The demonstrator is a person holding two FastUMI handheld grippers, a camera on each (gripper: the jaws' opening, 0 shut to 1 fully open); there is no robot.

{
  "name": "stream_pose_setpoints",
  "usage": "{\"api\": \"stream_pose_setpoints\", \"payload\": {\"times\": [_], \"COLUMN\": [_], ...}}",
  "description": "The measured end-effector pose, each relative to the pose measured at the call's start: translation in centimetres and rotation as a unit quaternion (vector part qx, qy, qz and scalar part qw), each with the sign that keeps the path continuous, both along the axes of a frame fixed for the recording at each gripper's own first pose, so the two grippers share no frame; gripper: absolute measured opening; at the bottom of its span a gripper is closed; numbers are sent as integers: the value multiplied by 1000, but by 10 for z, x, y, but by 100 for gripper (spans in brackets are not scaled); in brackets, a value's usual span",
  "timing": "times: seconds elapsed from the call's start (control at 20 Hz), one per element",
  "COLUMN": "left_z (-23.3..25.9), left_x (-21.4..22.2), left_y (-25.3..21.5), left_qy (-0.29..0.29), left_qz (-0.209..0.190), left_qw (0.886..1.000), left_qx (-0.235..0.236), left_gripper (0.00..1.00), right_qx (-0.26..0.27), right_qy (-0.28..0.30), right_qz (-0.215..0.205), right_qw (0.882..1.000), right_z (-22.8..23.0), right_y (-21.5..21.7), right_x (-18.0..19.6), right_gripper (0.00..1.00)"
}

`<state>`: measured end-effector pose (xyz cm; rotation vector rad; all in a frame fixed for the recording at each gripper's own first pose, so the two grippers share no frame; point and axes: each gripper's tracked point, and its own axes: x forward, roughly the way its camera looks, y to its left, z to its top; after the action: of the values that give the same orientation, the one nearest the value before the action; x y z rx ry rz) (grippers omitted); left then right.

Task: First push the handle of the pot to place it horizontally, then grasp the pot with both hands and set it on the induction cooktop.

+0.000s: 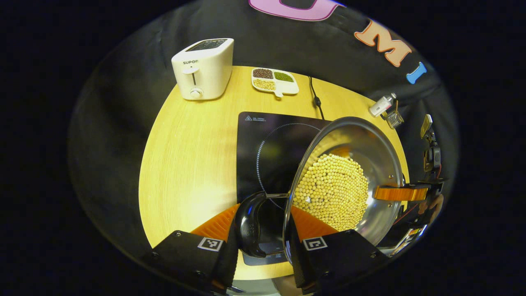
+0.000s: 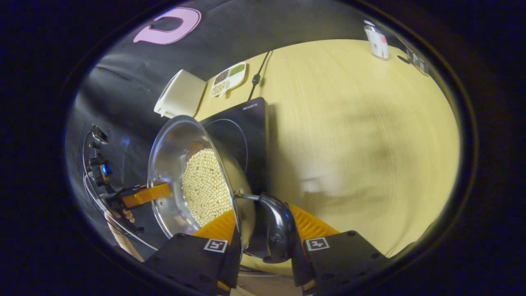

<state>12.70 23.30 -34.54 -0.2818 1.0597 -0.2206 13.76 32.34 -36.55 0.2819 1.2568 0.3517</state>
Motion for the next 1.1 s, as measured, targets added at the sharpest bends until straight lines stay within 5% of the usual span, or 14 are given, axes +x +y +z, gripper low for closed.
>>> {"api": "stream_pose_setpoints", "payload": {"times": [0.65,1.1], "left_z": [-23,-23], "left_x": [51,52], "left_y": [24,24], "left_qy": [-28,-31], "left_qz": [-9,-16], "left_qw": [999,999], "left_qx": [18,14], "left_gripper": [57,60], "right_qx": [-11,-8], "right_qy": [-5,3], "right_qz": [-29,-24], "right_qw": [1000,1000], "right_z": [-18,-22], "right_y": [30,30], "right_x": [49,47], "right_gripper": [48,48]}}
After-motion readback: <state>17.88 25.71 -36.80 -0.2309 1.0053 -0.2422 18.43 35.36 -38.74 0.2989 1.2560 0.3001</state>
